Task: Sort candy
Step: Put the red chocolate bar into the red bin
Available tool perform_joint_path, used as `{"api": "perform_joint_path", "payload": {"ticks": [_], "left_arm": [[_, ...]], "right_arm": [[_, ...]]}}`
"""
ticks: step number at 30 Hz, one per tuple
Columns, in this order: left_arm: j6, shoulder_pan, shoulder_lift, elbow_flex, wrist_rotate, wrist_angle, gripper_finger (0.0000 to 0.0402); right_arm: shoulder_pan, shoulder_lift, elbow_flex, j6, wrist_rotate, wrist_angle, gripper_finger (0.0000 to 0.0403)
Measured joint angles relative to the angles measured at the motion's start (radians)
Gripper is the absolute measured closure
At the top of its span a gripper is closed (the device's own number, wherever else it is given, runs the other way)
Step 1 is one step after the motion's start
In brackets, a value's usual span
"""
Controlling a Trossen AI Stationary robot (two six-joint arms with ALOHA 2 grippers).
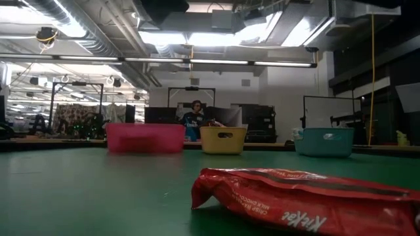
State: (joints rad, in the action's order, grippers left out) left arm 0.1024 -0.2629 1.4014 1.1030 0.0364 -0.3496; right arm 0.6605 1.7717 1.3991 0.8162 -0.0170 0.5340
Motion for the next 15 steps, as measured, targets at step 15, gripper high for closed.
{"api": "perform_joint_path", "payload": {"ticks": [15], "left_arm": [[0.0, -0.049, 0.0, 0.0, 0.0, 0.0, 0.0237]], "right_arm": [[0.029, 0.14, 0.0, 0.107, 0.032, -0.209, 0.0228]]}}
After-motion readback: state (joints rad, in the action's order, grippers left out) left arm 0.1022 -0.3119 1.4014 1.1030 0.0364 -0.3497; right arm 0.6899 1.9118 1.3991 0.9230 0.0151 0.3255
